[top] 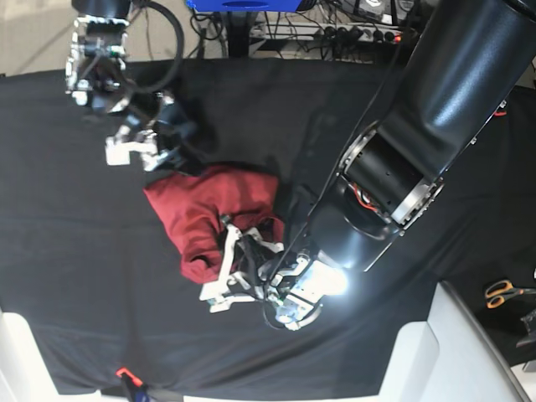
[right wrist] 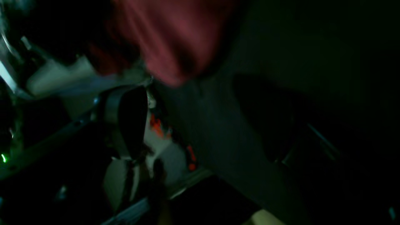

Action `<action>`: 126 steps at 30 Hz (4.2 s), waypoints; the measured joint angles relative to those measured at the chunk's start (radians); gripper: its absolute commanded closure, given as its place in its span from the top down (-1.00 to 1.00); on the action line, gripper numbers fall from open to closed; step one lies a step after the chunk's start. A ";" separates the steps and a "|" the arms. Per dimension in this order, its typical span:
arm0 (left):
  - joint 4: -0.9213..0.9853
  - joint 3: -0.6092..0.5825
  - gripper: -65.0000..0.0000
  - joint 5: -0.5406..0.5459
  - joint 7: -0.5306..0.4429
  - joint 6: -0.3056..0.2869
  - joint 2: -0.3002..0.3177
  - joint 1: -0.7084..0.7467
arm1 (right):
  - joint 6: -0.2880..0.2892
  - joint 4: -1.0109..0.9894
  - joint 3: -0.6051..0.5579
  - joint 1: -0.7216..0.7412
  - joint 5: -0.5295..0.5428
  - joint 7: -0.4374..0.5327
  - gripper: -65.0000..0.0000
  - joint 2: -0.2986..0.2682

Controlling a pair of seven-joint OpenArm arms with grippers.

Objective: Fold the T-shirt properly

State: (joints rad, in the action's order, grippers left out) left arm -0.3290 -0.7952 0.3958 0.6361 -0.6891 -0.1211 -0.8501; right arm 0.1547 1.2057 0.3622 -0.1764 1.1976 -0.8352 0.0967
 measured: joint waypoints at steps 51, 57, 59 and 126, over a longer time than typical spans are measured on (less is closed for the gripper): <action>-0.044 -0.201 -1.00 0.004 -0.105 0.000 -0.004 0.018 | -0.338 0.430 -0.216 0.014 -0.248 0.077 -0.96 -0.044; -0.044 -0.206 -1.00 0.004 -0.105 -0.001 -0.004 0.002 | -0.338 0.430 -0.216 0.012 -0.248 0.076 -0.96 -0.044; -0.044 -0.206 -1.00 0.004 -0.105 -0.001 -0.004 -0.010 | -0.338 0.430 -0.216 0.011 -0.248 0.076 -0.96 -0.044; -0.715 0.121 -1.00 -0.211 0.293 0.097 0.085 0.164 | -0.330 0.430 -0.214 0.018 -0.245 0.049 -0.95 -0.111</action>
State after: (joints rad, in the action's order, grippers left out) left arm -1.0435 -0.6746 0.1852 0.9287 -0.5919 -0.0360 -0.6865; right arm -0.1757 1.6360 0.1486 -0.1589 0.9531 -0.7860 -0.0143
